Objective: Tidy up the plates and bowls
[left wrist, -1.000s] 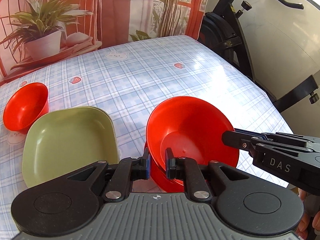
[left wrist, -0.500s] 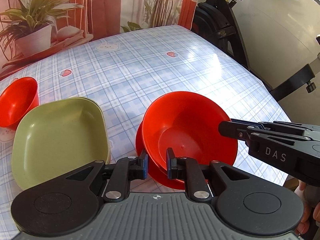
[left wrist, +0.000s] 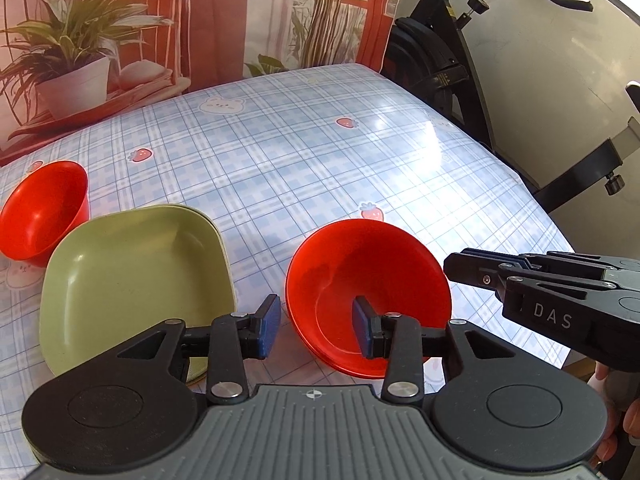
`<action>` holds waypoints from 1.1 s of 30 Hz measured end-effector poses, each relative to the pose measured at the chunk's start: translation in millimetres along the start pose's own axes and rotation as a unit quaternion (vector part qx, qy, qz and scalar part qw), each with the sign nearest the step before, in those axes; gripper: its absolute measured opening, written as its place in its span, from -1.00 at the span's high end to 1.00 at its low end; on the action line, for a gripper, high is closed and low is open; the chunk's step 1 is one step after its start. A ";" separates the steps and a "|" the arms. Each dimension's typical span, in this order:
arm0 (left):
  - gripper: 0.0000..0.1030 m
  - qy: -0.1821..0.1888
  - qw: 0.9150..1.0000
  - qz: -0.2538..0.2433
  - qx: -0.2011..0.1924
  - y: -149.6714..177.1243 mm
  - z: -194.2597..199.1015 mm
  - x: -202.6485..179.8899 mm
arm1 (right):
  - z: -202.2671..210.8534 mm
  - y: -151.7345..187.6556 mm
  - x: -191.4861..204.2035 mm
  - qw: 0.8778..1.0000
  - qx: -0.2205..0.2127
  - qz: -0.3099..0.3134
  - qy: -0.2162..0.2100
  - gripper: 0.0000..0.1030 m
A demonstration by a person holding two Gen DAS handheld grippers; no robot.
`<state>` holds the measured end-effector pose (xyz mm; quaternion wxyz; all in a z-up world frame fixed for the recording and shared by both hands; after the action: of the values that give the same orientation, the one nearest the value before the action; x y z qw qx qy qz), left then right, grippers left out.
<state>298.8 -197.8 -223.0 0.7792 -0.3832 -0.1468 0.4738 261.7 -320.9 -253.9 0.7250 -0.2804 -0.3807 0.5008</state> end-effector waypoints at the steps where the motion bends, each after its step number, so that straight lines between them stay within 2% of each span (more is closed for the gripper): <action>1: 0.20 0.001 1.000 0.002 -0.006 -2.2 3.7 1.7 | 1.0 -2.3 1.7 1.000 -0.001 0.002 -0.001 0.82; 7: 0.20 -0.006 0.998 0.017 -0.055 -26.8 40.8 30.7 | 6.3 -24.0 20.2 0.999 -0.021 0.010 -0.023 0.82; 12: 0.20 -0.050 0.993 0.043 -0.096 -45.5 78.2 84.1 | 3.6 -46.2 48.5 0.998 -0.037 0.010 -0.054 0.82; 17: 0.20 -0.112 0.985 0.060 -0.115 -54.7 106.1 145.7 | -9.4 -60.7 87.5 0.996 -0.044 0.029 -0.077 0.82; 20: 0.20 -0.133 0.981 0.075 -0.123 -56.7 115.7 175.4 | -22.7 -65.5 110.9 0.994 -0.042 0.036 -0.091 0.82; 25: 0.20 -0.149 0.975 0.104 -0.128 -57.0 109.3 215.0 | -58.9 -62.9 147.4 0.993 -0.024 0.037 -0.108 0.81; 33: 0.20 -0.155 0.974 0.128 -0.104 -44.0 49.4 247.0 | -125.6 -62.2 195.2 0.991 0.014 0.036 -0.128 0.80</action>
<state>422.5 23.7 -191.1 0.6362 -0.3995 -0.2636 0.6051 438.8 -161.9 -221.4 0.6559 -0.2173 -0.4529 0.5634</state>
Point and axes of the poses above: each gripper's, at about its wrist camera, not at the fingertips, and z roughly against the way its jaws point, x to its left, y to its underside, the point moved 4 cm from there along -z, roughly the way its jaws point, and after that the axes turned 11 degrees about -x, right-handed, at the moved point
